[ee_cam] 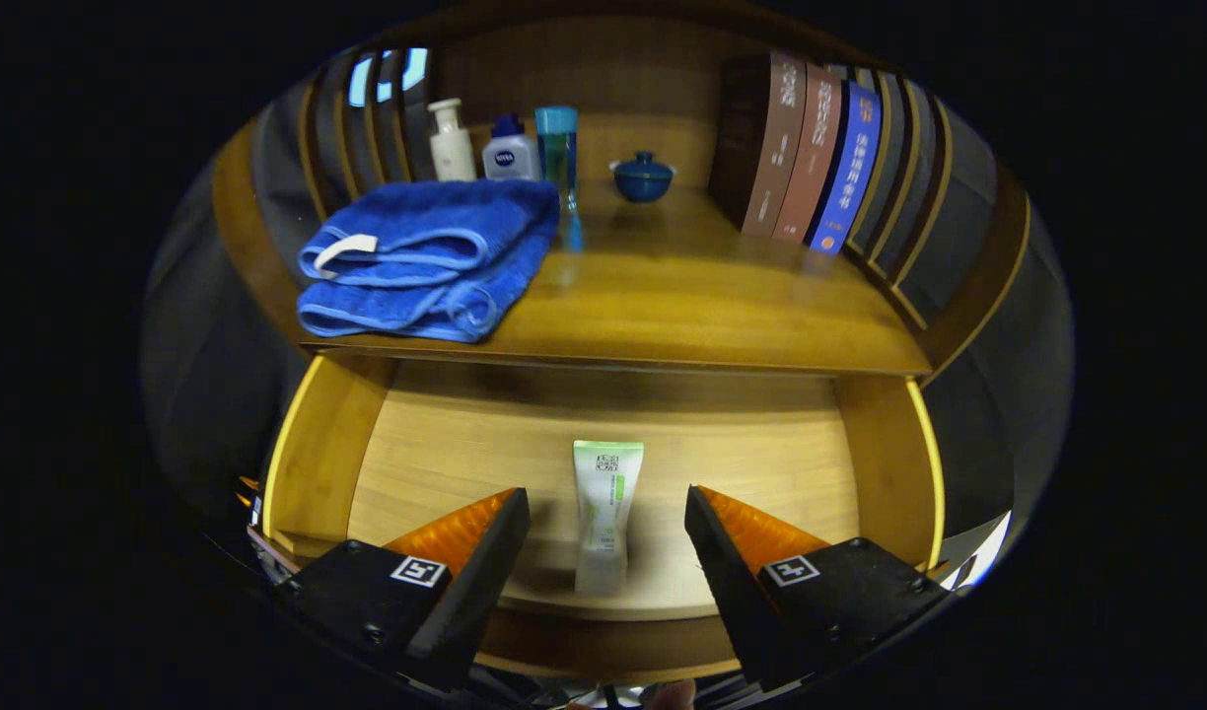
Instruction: Pull open the drawer, take out the items inside it, and place them on the countertop above the cabinet.
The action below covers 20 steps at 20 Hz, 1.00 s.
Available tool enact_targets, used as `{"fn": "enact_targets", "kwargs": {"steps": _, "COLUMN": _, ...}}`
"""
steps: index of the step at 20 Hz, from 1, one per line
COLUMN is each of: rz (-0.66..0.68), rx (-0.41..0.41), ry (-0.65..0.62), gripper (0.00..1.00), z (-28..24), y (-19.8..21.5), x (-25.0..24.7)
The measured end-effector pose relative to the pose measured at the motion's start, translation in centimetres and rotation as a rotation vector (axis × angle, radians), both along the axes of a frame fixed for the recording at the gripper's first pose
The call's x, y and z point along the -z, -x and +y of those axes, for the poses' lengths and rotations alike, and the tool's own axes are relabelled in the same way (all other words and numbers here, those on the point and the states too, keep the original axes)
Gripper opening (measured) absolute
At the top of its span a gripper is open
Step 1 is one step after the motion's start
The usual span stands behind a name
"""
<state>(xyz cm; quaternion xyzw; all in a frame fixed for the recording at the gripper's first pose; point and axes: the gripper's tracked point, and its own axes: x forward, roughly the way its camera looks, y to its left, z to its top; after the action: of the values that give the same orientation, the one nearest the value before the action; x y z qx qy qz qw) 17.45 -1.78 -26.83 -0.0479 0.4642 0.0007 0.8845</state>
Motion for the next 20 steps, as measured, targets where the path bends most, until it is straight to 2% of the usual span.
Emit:
{"fn": "enact_targets", "kwargs": {"steps": 5, "rz": 0.131, "rx": 0.024, "ry": 0.028, "gripper": 1.00, "z": -1.5, "y": -0.8, "x": 4.6}}
{"fn": "enact_targets", "kwargs": {"steps": 9, "rz": 0.190, "rx": 0.022, "ry": 0.022, "gripper": 0.89, "z": -1.2, "y": -0.8, "x": 6.3}}
{"fn": "enact_targets", "kwargs": {"steps": 14, "rz": 0.301, "rx": 0.023, "ry": 0.022, "gripper": 0.65, "z": -0.9, "y": 0.0, "x": 8.4}}
{"fn": "enact_targets", "kwargs": {"steps": 17, "rz": 0.300, "rx": 0.009, "ry": 0.020, "gripper": 0.49, "z": -0.7, "y": -0.6, "x": 8.0}}
{"fn": "enact_targets", "kwargs": {"steps": 18, "rz": 0.295, "rx": 0.007, "ry": 0.020, "gripper": 0.49, "z": -0.5, "y": -0.9, "x": 7.6}}
{"fn": "enact_targets", "kwargs": {"steps": 20, "rz": 0.283, "rx": -0.013, "ry": 0.026, "gripper": 0.39, "z": -0.6, "y": -1.0, "x": 6.1}}
